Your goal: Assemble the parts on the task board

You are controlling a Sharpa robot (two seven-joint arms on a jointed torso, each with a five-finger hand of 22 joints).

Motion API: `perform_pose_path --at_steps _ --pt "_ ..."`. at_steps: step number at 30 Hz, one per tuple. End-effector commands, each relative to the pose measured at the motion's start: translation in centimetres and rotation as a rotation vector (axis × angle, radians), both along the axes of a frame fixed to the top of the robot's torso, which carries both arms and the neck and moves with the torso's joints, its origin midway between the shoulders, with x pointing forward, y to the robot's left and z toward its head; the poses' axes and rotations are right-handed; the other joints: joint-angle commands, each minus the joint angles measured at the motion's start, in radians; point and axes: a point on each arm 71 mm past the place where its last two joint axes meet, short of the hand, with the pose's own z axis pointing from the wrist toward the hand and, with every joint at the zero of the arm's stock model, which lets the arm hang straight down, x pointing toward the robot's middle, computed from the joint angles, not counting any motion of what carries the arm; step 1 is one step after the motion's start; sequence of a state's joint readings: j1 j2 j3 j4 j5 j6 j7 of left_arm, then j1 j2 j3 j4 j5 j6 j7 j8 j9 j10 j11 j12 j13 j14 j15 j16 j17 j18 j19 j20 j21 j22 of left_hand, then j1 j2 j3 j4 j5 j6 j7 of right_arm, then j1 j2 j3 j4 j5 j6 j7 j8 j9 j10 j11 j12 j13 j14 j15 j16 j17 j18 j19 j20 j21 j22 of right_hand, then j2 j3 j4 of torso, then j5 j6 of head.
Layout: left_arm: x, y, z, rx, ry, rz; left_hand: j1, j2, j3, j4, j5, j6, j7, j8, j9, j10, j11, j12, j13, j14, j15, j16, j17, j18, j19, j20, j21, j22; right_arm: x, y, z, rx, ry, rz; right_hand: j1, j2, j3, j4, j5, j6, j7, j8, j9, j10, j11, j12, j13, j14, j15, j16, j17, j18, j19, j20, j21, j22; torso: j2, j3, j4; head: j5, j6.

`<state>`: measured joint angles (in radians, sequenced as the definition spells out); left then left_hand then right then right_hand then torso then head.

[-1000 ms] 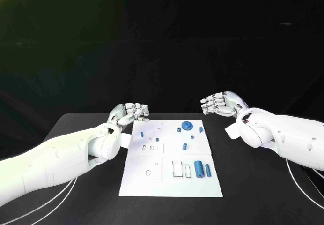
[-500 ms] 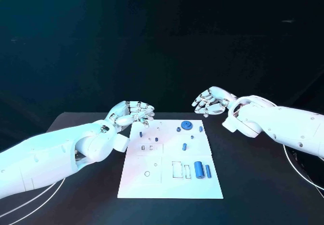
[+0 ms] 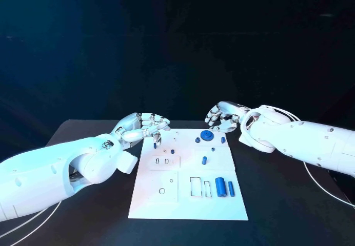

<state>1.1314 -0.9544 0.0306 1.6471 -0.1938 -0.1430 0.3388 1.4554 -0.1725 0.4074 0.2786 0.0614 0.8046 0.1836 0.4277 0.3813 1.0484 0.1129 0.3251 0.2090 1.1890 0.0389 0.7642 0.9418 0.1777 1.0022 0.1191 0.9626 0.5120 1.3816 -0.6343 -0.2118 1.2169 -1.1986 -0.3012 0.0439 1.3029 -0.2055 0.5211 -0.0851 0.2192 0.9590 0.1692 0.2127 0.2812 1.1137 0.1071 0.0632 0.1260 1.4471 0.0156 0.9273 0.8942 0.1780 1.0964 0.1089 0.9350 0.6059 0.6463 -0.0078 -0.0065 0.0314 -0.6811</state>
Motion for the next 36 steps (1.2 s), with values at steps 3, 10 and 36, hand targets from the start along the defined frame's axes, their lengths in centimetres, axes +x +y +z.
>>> perform_pose_path --at_steps 3,10,36 --pt "-0.4 -0.1 0.7 -0.030 0.001 -0.029 -0.009 0.000 0.003 0.001 -0.004 -0.004 0.002 -0.006 0.002 0.000 0.002 0.000 0.001 -0.012 0.002 0.005 0.002 -0.001 -0.005 0.007 0.007 0.001 -0.1 0.8 0.0 -0.099 -0.061 0.005 0.003 -0.012 -0.005 0.004 -0.006 -0.016 -0.002 -0.006 0.006 -0.040 0.002 0.011 -0.002 0.013 0.005 0.056 0.052 -0.015 0.024 0.002 0.033 0.048 0.029 -0.0018 0.0066 -0.004 0.006" --pt "-0.6 -0.1 1.1 -0.039 -0.007 -0.031 -0.009 -0.001 0.003 0.000 -0.004 -0.006 0.003 -0.007 0.002 -0.003 0.002 -0.001 0.001 -0.016 0.003 0.008 0.004 0.001 -0.006 0.010 0.007 0.002 -0.2 1.3 -0.1 -0.130 -0.076 0.013 0.005 -0.016 -0.019 0.007 -0.009 -0.032 -0.004 -0.011 0.014 -0.073 0.002 0.027 0.000 0.023 0.006 0.122 0.112 -0.025 0.057 0.004 0.079 0.116 0.049 -0.0042 0.0126 -0.009 0.006" --pt "-0.4 -0.2 2.0 -0.044 -0.030 -0.037 -0.007 0.001 0.008 -0.001 -0.003 -0.012 0.006 -0.012 0.002 -0.011 0.006 -0.006 0.001 -0.026 0.006 0.016 0.007 0.004 -0.008 0.016 0.009 0.002 -0.2 2.5 -1.5 -0.203 -0.023 0.018 0.017 0.002 -0.045 0.023 -0.013 -0.038 -0.006 -0.008 0.036 -0.129 0.003 0.087 0.007 0.031 0.005 0.214 0.191 -0.042 0.113 0.012 0.157 0.233 0.093 -0.0105 0.0288 -0.017 0.006"
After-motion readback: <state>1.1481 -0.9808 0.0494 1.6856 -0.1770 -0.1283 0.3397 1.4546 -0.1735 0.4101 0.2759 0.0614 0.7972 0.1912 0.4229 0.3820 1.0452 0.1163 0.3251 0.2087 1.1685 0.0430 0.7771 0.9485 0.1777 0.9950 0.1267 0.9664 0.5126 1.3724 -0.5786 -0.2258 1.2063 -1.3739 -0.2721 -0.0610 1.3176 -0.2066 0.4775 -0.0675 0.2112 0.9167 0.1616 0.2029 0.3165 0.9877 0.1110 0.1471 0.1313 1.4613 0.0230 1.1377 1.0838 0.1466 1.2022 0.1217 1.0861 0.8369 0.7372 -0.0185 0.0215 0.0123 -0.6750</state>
